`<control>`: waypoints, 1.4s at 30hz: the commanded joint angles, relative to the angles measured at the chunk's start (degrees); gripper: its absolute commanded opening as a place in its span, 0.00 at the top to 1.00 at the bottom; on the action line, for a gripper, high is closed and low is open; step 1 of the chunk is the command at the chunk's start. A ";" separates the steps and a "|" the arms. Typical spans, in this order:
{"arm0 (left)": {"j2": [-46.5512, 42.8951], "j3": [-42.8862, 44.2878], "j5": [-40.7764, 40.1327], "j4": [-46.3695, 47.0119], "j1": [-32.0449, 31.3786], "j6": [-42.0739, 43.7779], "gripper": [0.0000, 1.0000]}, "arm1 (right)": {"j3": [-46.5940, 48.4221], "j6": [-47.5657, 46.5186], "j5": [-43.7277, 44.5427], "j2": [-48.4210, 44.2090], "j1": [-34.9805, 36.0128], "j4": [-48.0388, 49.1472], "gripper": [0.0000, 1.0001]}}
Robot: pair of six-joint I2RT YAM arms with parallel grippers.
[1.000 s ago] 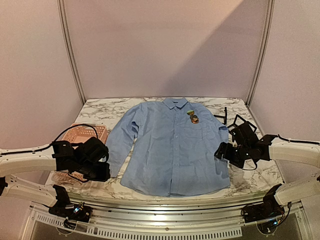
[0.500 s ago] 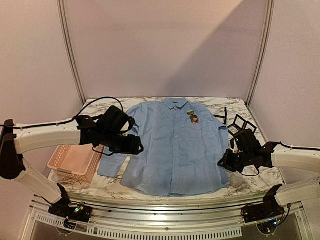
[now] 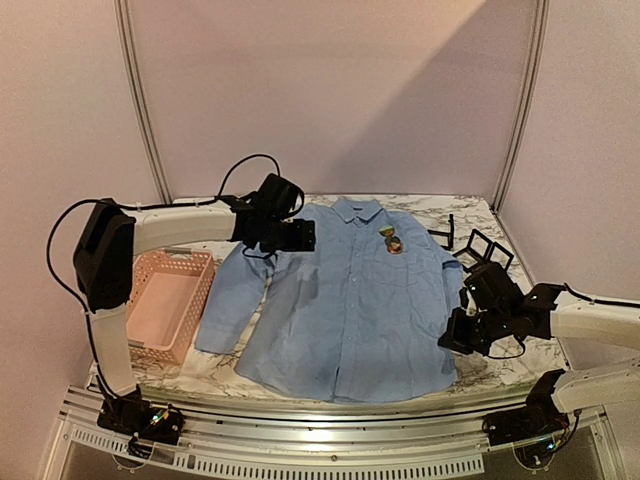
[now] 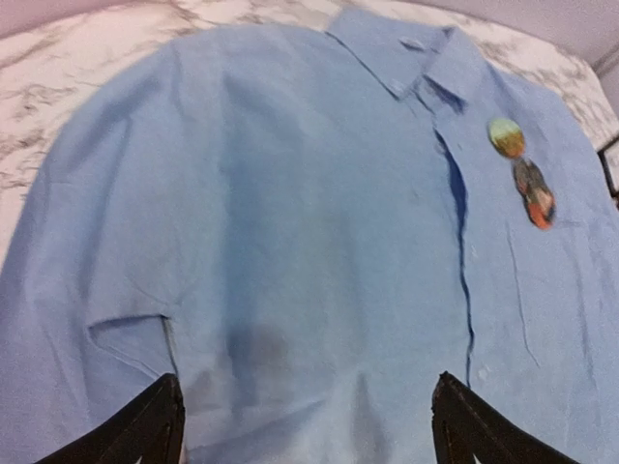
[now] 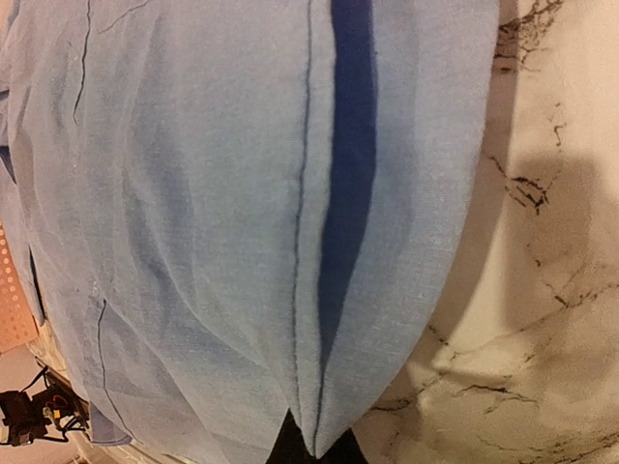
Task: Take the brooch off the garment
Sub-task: Flatten out the flattened clothing at the center of the board.
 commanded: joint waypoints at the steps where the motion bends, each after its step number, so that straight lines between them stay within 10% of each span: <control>1: 2.22 3.35 -11.87 -1.51 2.78 2.95 0.09 | 1.04 3.13 1.79 -2.07 0.98 -4.80 1.00; 16: 13.65 8.95 -4.20 -3.64 10.06 3.58 0.10 | 2.43 2.41 2.13 0.01 1.05 -4.45 1.00; 23: 15.82 8.85 -0.03 -1.24 12.15 1.57 0.48 | 2.70 2.12 2.24 0.17 1.12 -4.65 1.00; 27: 15.36 7.65 1.00 -0.87 12.43 1.42 0.98 | 3.01 2.10 2.54 0.55 1.10 -4.92 1.00; 42: -2.01 -11.79 0.41 4.14 18.15 1.24 1.00 | 6.56 0.42 3.68 1.84 1.42 -11.94 1.00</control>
